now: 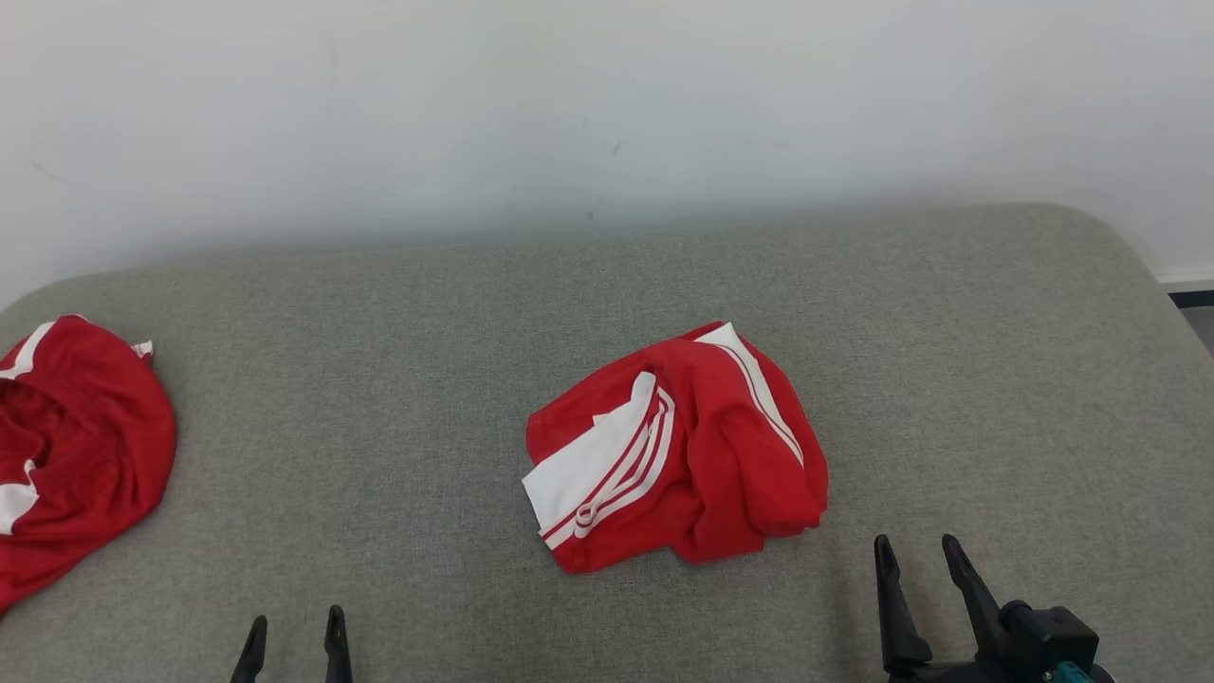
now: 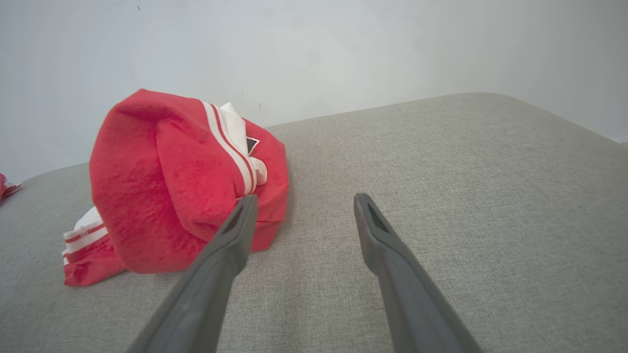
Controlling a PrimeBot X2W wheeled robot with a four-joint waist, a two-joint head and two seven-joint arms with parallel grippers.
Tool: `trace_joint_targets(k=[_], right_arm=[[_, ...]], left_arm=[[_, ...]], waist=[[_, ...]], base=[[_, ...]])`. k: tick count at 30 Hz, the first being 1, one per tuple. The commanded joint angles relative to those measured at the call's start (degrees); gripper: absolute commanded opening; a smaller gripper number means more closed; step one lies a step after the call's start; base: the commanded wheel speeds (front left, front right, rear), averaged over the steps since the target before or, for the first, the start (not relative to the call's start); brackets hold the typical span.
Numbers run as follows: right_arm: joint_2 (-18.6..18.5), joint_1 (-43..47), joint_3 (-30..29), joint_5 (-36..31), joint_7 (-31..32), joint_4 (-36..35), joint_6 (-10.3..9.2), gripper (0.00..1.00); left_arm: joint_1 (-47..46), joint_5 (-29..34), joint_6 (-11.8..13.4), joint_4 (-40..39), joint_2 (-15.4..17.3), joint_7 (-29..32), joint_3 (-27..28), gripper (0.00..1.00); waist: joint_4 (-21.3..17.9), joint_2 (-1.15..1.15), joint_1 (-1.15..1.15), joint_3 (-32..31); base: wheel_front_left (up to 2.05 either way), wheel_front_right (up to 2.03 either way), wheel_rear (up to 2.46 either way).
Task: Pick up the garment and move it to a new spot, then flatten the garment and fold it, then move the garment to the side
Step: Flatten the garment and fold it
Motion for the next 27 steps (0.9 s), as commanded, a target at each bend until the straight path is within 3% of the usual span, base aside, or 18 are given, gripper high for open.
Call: trace_joint_targets(k=[1, 19, 23, 27], right_arm=[[0.05, -0.15, 0.16, 0.35, -0.08, 0.06, 0.19, 1.0], [0.04, -0.76, 0.88, -0.23, -0.07, 0.0, 0.2, 1.0], [0.04, -1.16, 1.26, -0.74, 0.0, 0.11, 0.2, 1.0], [0.05, -1.92, 1.63, -0.99, 0.18, -0.1, 0.2, 1.0]], left_arm=[[-0.51, -0.02, 0.2, -0.12, -0.07, -0.19, -0.1, 1.0], [-3.09, -1.89, -0.18, 0.56, -0.07, -0.2, -2.38, 1.0], [-10.21, -5.1, -1.57, 4.71, -0.08, 1.82, -7.16, 1.0], [-18.11, -9.65, -2.54, 7.7, -0.06, 8.62, -13.27, 1.0]], waist=[[0.04, 0.0, 0.0, 0.06], [-0.65, 0.0, 0.0, 0.41], [-2.37, 0.0, 0.0, 1.29], [-4.37, 0.0, 0.0, 2.3]], base=[[0.0, 0.0, 0.0], [0.0, 0.0, 0.0], [0.0, 0.0, 0.0], [0.0, 0.0, 0.0]])
